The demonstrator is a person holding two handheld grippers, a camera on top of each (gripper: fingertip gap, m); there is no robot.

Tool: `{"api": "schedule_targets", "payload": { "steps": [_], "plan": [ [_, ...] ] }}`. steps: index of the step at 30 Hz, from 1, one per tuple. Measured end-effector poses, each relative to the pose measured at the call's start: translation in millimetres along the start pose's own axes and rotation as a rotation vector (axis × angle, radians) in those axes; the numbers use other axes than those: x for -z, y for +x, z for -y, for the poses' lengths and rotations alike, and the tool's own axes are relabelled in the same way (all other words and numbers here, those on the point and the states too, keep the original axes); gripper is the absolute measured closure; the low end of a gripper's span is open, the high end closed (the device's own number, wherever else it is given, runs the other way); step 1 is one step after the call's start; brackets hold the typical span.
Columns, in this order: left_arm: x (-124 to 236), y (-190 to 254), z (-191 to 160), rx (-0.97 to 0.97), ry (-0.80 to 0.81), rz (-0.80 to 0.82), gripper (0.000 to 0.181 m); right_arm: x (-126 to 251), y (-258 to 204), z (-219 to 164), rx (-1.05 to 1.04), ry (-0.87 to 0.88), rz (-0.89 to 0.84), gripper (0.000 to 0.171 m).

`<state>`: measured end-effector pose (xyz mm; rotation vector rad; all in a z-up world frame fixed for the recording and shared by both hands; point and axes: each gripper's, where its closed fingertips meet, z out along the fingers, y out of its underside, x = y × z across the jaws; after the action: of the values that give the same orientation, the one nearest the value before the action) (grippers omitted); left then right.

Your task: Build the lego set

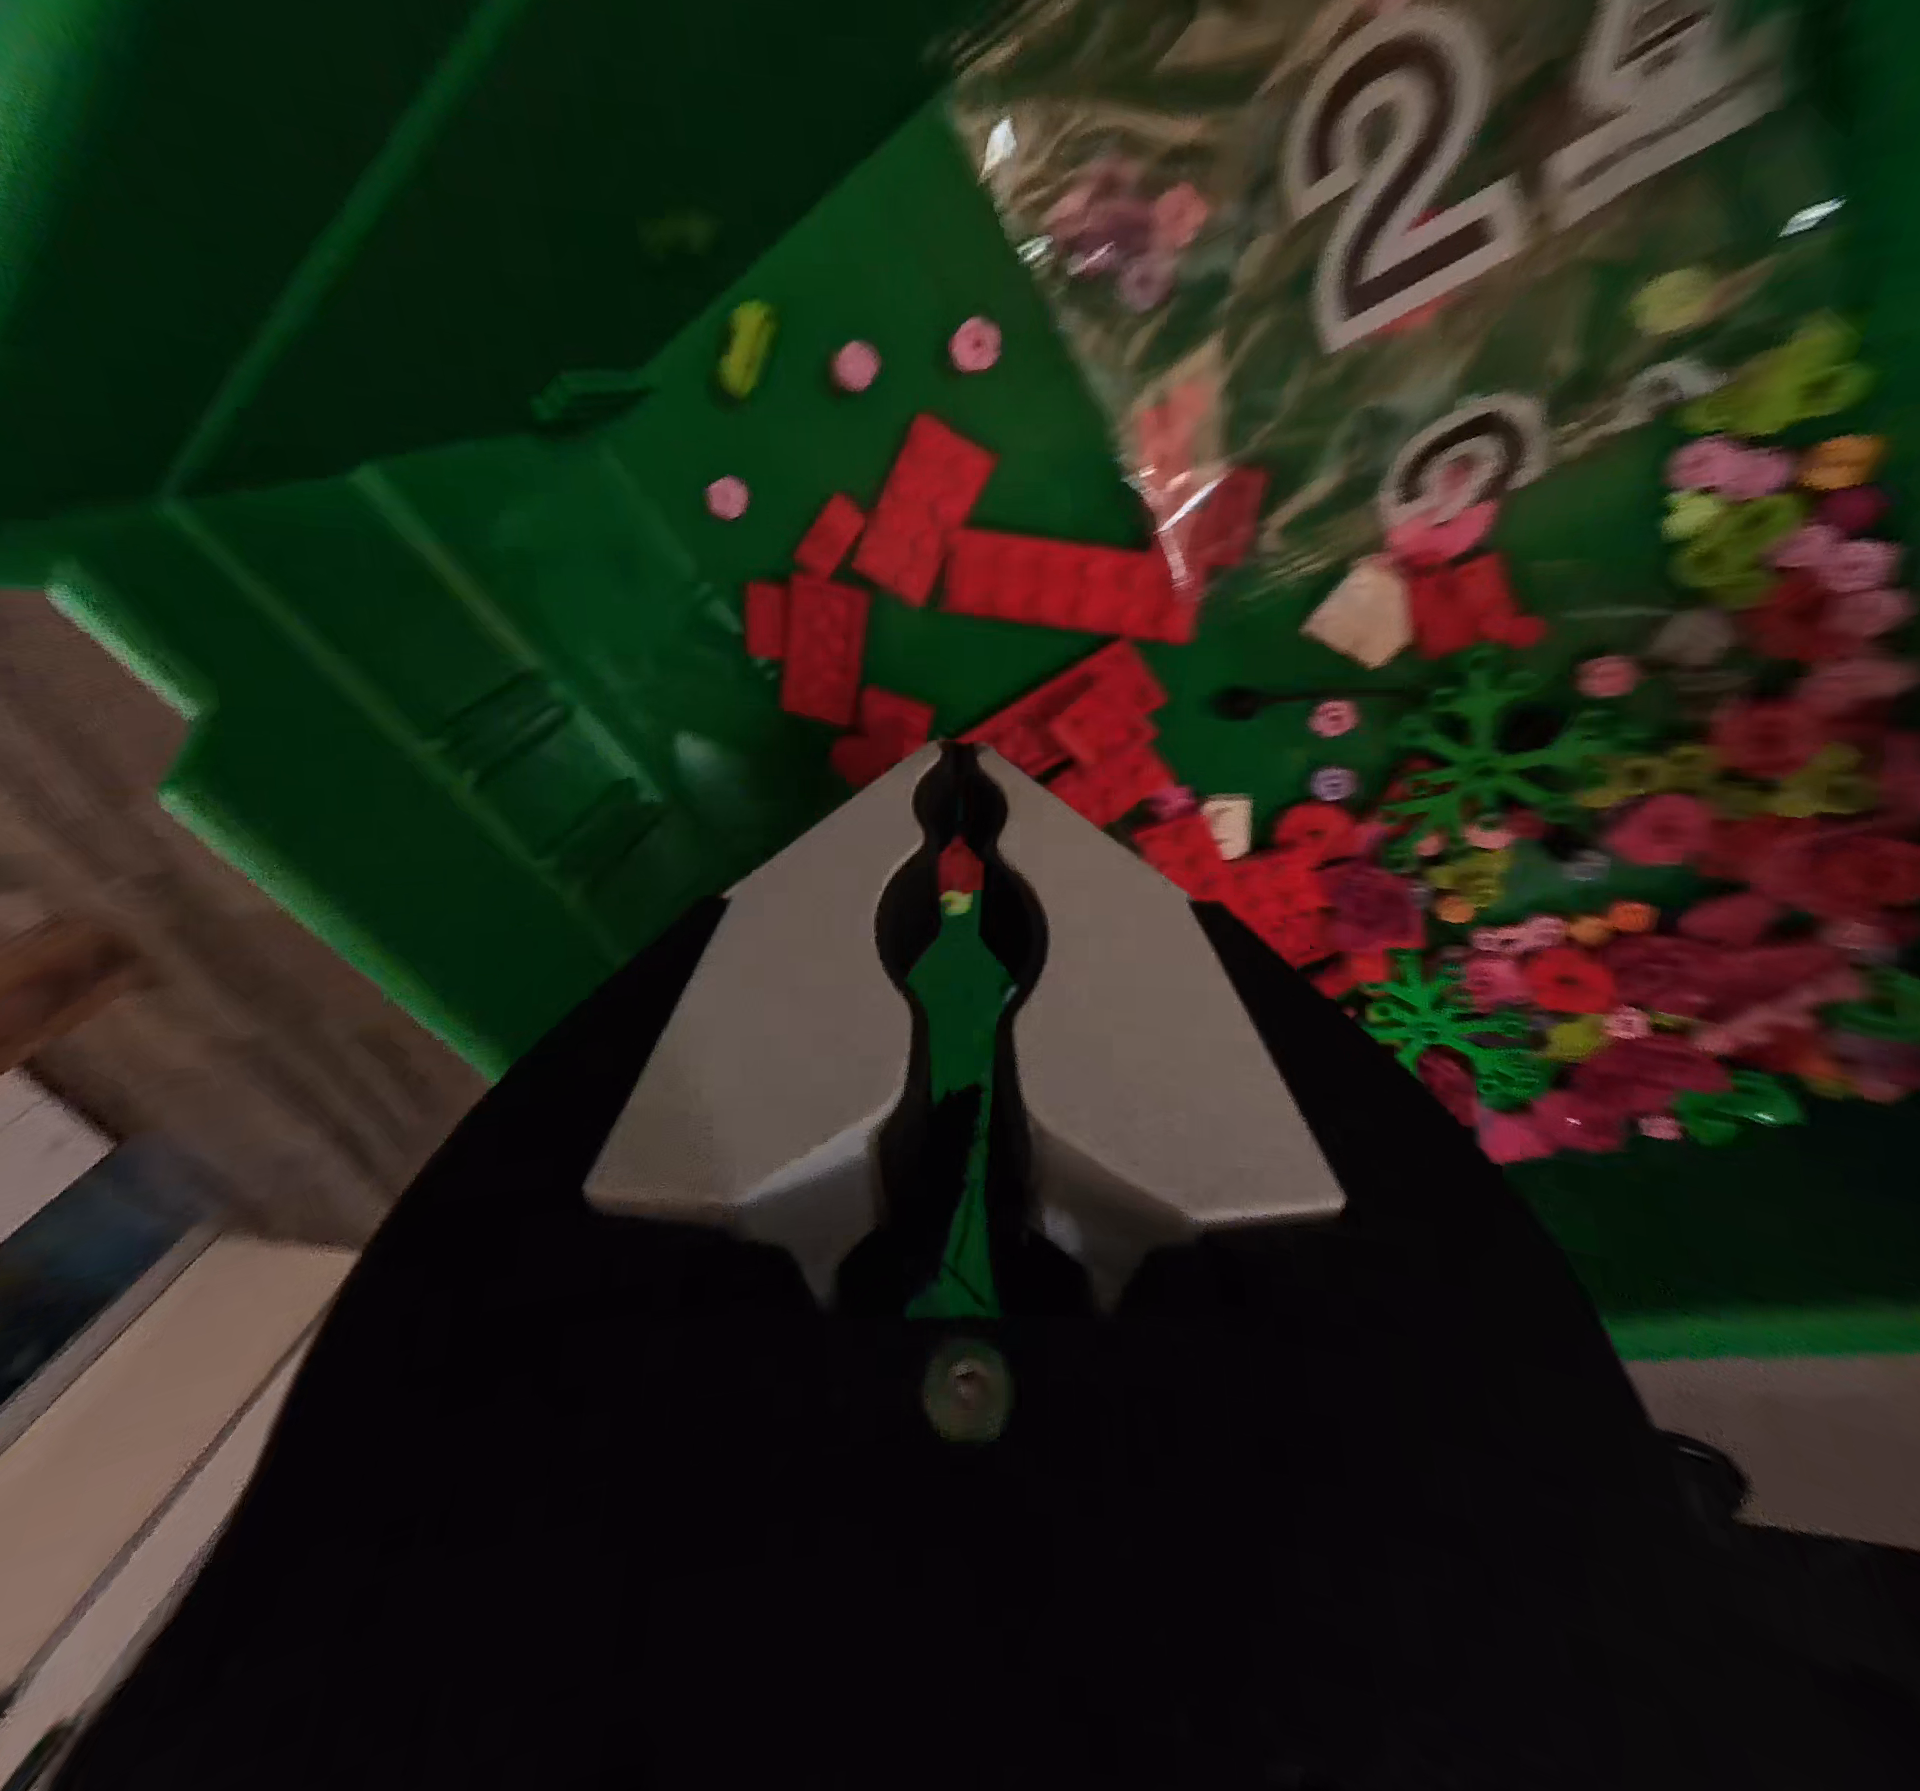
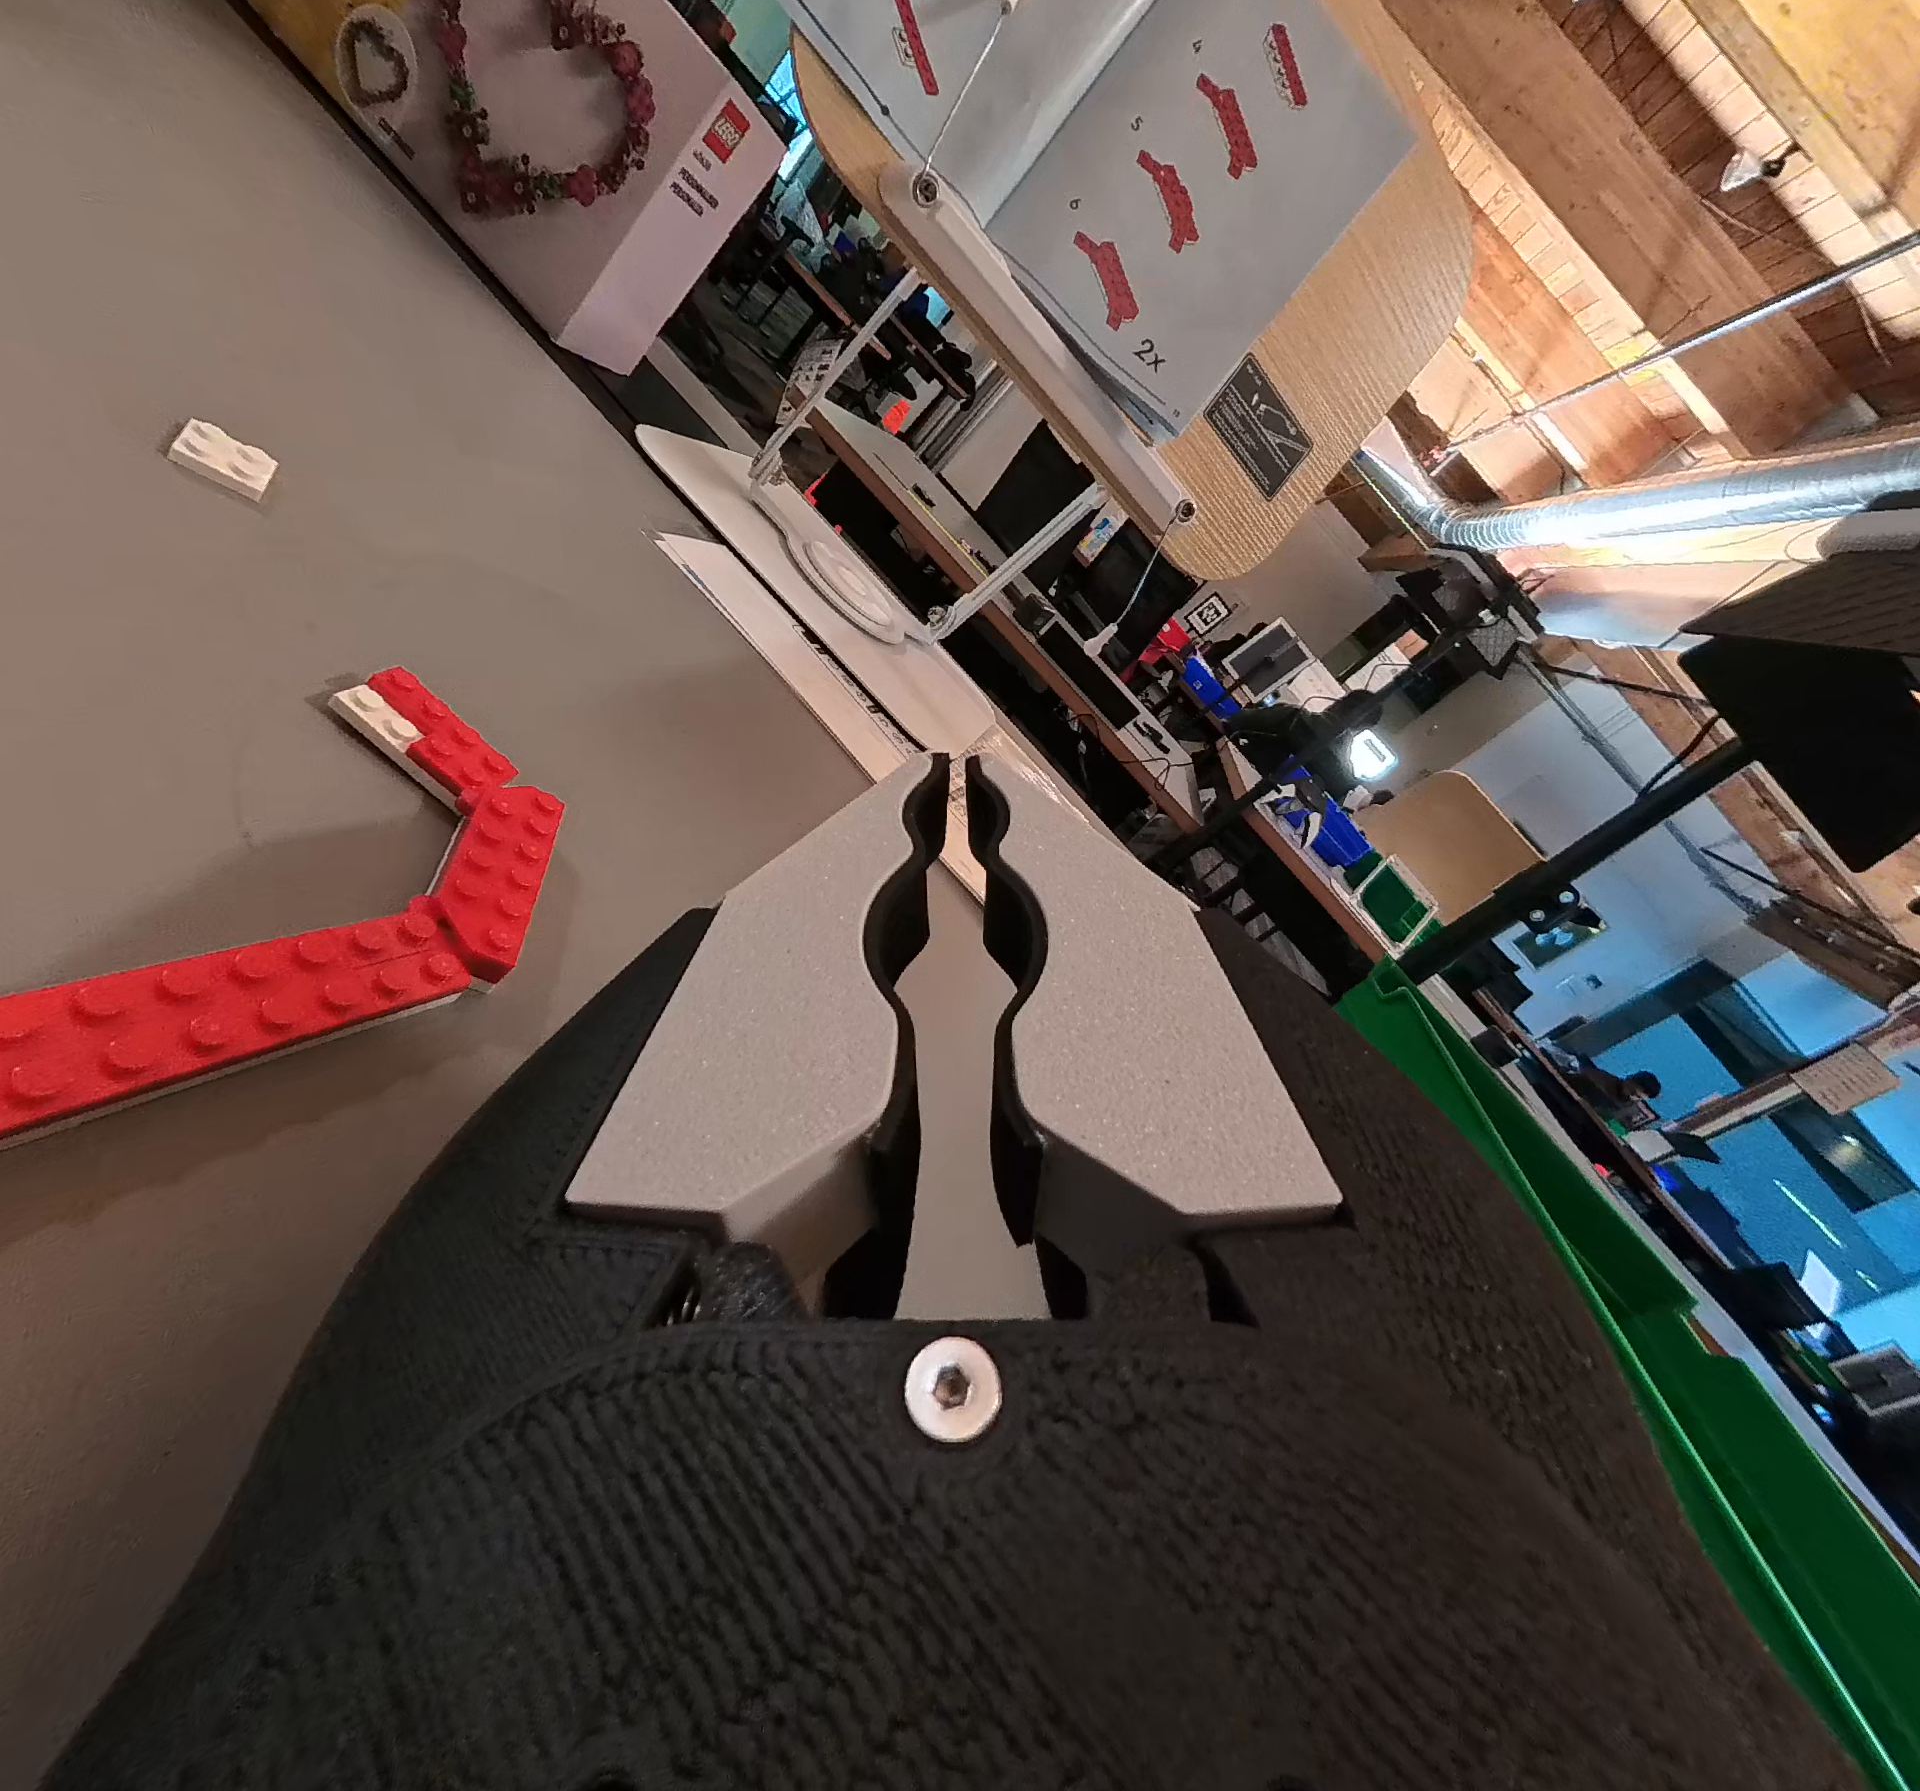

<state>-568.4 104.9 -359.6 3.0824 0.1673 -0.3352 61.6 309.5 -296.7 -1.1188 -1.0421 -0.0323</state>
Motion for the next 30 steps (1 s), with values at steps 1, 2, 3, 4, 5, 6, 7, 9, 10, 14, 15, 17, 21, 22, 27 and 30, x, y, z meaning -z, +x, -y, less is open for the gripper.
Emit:
{"api": "schedule_targets", "payload": {
  "steps": [1,2,3,4,5,6,7,9,10,14,15,17,21,22,27,30],
  "plan": [
    [-2,-3,-2,0.012,-0.012,0.014,0.181,0,0,0,0.000,0.000,0.000,0.170],
    [-4,-1,-2,0.026,-0.010,-0.006,0.181,0,0,0,-0.001,0.000,0.000,0.170],
    [-5,6,0,0.034,0.008,-0.052,0.181,0,0,0,-0.001,0.000,0.000,0.170],
    [-5,13,5,0.042,0.040,-0.106,0.181,0,0,0,-0.001,0.000,0.000,0.170],
    [-3,20,10,0.056,0.068,-0.154,0.181,0,0,0,-0.001,0.000,0.001,0.170],
    [0,27,14,0.060,0.095,-0.201,0.181,0,0,0,-0.001,0.000,0.002,0.170],
    [3,35,17,0.057,0.115,-0.251,0.180,0,0,0,-0.001,-0.001,0.002,0.170],
    [11,55,20,0.043,0.134,-0.367,0.178,0,0,0,0.000,-0.001,0.001,0.170],
    [14,65,21,0.037,0.139,-0.419,0.173,0,0,0,0.000,-0.002,0.002,0.170],
    [9,64,21,-0.021,0.131,-0.340,0.118,0,0,-1,0.002,-0.004,0.001,0.170],
    [6,57,23,-0.029,0.138,-0.287,0.115,-1,0,-1,0.003,-0.006,0.001,0.170],
    [4,45,24,-0.013,0.130,-0.216,0.120,0,0,-1,0.006,-0.006,-0.001,0.170],
    [0,11,14,0.064,0.065,-0.073,0.134,-1,-1,-2,0.010,-0.011,0.003,0.170],
    [-3,6,8,0.085,0.031,-0.057,0.137,-1,-1,-2,0.010,-0.012,0.003,0.170],
    [-10,2,6,0.197,0.023,-0.121,0.149,-1,-1,-2,0.009,-0.012,0.001,0.169],
    [-11,-2,8,0.268,0.045,-0.164,0.151,-1,-1,-2,0.009,-0.011,0.003,0.169]
  ]
}}
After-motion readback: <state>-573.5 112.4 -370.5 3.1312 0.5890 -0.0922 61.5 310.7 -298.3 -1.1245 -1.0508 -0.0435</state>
